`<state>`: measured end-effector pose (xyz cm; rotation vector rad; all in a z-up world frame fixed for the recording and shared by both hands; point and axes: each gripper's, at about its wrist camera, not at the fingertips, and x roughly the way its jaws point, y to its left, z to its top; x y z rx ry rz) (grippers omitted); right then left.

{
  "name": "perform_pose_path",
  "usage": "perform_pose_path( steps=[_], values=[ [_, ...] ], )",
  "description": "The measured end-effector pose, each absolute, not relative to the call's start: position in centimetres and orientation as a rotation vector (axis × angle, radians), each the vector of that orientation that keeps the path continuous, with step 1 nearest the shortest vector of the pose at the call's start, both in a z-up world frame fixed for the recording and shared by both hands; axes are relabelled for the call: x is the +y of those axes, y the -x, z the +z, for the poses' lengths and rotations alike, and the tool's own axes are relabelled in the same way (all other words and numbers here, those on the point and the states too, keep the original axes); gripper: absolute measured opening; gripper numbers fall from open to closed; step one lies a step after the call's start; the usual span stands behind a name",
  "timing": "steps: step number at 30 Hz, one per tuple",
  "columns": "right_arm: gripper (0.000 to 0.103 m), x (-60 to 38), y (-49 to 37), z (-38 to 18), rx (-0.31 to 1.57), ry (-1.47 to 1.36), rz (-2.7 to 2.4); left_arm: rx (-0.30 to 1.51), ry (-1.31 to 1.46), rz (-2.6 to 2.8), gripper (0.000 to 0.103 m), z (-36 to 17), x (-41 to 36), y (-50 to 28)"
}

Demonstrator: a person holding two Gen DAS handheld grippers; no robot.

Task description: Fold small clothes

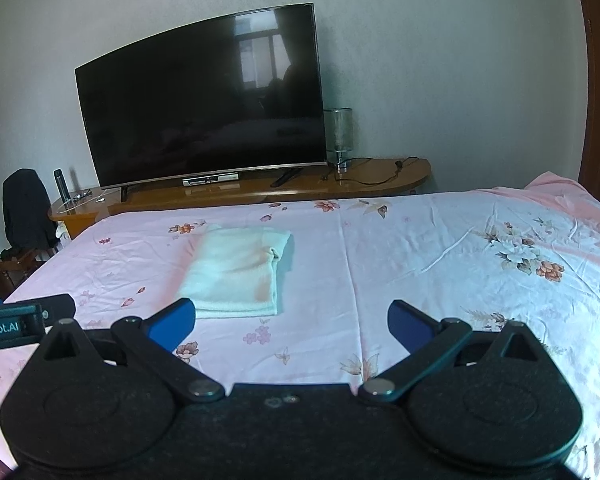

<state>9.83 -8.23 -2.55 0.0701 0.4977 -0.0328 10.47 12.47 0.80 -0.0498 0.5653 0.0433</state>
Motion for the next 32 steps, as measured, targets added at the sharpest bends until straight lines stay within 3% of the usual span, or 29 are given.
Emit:
perform_pose_path(
  steps=[32],
  values=[
    [0.102, -7.7, -10.9, -3.4, 0.514, -0.081, -0.058, 0.54, 0.059, -0.04, 0.103, -0.2, 11.8, -12.3]
  ],
)
